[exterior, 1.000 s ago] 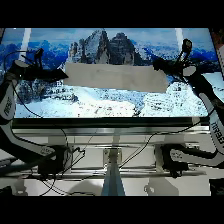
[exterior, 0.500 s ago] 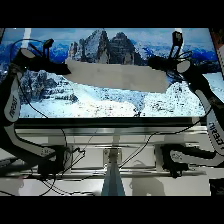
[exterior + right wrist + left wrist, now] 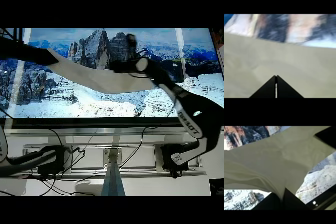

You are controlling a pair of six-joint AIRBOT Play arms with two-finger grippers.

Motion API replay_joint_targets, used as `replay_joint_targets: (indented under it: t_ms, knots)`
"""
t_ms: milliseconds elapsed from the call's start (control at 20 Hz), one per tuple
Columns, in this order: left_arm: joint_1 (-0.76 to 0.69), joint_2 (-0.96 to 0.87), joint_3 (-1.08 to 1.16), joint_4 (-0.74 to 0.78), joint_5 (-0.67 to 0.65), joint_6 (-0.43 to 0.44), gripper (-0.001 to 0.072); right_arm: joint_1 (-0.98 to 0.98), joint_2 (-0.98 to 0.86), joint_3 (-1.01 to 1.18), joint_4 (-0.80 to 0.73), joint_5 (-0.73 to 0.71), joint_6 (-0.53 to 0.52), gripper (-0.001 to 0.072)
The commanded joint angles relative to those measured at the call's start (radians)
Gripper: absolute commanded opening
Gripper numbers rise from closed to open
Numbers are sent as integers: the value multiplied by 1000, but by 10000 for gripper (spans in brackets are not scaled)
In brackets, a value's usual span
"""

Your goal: Fold the clothes and pants, and hang the long-sleeved shirts on hangers.

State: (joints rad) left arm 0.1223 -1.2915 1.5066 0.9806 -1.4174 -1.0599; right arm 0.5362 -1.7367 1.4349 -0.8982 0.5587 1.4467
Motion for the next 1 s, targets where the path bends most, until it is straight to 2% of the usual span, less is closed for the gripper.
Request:
replay_joint_targets:
  t_ms: [0,200,300,550,650,800,950]
  knots:
    - [0,71,3,-88,-23,-10,11,204,-159,216,63,40,90,13]
    - [-1,52,3,-74,35,-6,11,332,-199,311,40,57,97,13]
    - [-14,29,1,-77,48,-7,11,320,-196,317,-42,88,97,14]
    - [-164,-92,0,-84,52,-11,11,69,-153,323,-297,380,97,13]
    - [-269,-166,0,-156,80,-10,11,-81,-127,323,-338,515,97,13]
    - [-452,-289,1,-272,271,-10,11,-300,-90,323,-337,644,45,14]
    - [-599,-383,1,-286,501,-10,12,-492,-61,323,-328,719,-46,13]
